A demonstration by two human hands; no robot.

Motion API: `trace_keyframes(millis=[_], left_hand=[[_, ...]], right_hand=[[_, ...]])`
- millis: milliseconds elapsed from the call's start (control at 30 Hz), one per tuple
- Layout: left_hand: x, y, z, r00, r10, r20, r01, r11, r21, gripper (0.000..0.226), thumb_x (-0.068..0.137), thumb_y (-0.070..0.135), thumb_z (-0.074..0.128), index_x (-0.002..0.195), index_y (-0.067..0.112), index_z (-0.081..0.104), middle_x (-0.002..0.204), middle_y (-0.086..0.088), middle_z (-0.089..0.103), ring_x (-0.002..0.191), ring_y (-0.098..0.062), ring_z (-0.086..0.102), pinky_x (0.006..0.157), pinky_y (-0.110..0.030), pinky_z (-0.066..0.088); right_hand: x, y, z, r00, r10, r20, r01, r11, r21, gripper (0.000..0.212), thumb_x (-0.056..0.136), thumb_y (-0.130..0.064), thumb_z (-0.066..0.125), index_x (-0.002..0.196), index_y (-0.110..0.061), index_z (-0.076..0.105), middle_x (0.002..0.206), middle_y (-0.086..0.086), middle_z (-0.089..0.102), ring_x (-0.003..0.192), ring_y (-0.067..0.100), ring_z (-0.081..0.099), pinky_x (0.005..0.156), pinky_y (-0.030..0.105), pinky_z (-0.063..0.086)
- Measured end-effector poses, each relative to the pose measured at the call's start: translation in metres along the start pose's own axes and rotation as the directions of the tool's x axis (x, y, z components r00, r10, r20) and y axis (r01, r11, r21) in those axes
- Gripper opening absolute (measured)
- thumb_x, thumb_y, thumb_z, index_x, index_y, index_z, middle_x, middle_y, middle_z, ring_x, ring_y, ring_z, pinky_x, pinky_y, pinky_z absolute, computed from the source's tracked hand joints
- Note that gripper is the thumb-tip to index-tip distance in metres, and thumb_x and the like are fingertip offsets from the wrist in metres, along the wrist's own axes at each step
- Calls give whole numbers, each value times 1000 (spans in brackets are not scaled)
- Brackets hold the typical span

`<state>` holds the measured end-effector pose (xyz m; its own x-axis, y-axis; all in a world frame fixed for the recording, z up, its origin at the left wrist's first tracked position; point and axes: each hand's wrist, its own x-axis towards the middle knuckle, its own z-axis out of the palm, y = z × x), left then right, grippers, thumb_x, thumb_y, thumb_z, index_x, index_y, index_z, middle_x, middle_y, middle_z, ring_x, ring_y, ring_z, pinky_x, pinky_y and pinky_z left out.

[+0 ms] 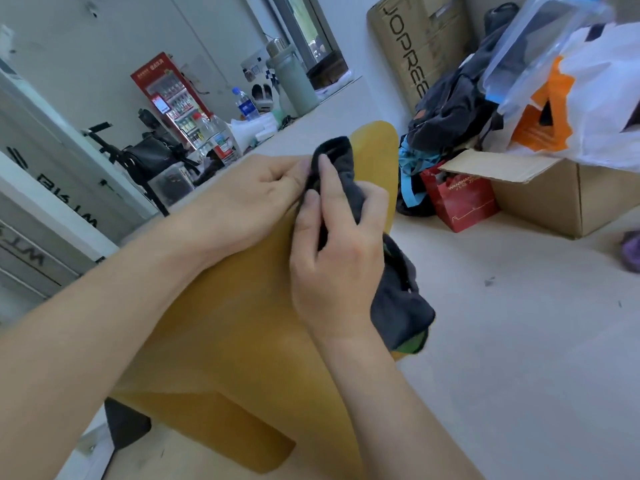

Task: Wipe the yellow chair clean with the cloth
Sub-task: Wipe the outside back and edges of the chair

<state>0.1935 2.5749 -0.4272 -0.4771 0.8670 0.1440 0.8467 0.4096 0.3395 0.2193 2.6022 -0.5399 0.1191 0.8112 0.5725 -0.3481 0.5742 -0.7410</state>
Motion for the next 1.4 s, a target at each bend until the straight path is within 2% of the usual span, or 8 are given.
trace_keyframes(millis=[233,500,633,767,1033,1167,1267,1400], left_hand=[[0,9,5,998,-50,-43,56,986,159,37,100,45,32,130,43,53,95,32,60,86,16,55,70,-5,36],[-1,3,2,996,-44,-79,48,998,50,37,102,29,39,101,6,68,94,-9,72,92,-24,65,90,-47,49],[-5,7,5,997,-48,-63,54,995,86,38,102,37,36,126,25,62,114,7,69,103,-11,63,97,-31,47],[-7,8,7,996,-46,-76,55,992,111,37,102,37,36,133,31,56,114,22,63,107,-3,58,101,-31,44],[-6,-5,2,993,65,-94,-49,987,156,48,94,44,37,93,4,63,78,-15,66,74,-34,59,74,-55,48],[-6,-3,1,996,42,-84,-26,983,184,37,100,37,38,109,19,69,87,43,57,76,-8,65,81,-36,52],[-6,-1,2,991,93,-95,-75,981,176,36,98,37,36,103,29,71,94,12,73,84,-19,65,81,-40,52],[0,-6,0,976,152,-158,-116,969,219,41,83,37,33,83,8,62,73,-10,64,71,-27,57,65,-46,47]], right_hand=[[42,112,2,720,673,171,-693,713,112,24,99,-29,37,91,-28,59,102,6,46,78,12,47,84,29,37],[17,-1,5,1000,1,6,-1,997,72,36,95,-25,46,126,-15,64,108,9,51,95,25,54,81,25,43],[48,49,6,968,247,38,-250,960,129,35,99,-27,43,131,-25,59,113,0,39,110,19,48,97,20,33],[51,79,-3,742,644,188,-670,727,150,38,102,-30,41,139,-32,48,137,-3,35,134,17,32,102,23,23],[43,19,-9,987,-65,146,42,988,151,35,90,-30,45,113,-25,71,120,-8,50,116,16,43,105,23,29],[127,75,20,896,322,305,-338,941,-1,35,79,-40,36,79,-44,71,116,-4,59,119,22,47,104,43,34],[154,93,24,783,532,322,-551,834,-37,31,80,-38,44,79,-31,74,110,2,64,109,25,55,103,47,40],[85,36,2,943,101,317,-126,990,61,29,88,-31,48,90,-25,76,108,-10,57,114,10,45,103,32,34]])
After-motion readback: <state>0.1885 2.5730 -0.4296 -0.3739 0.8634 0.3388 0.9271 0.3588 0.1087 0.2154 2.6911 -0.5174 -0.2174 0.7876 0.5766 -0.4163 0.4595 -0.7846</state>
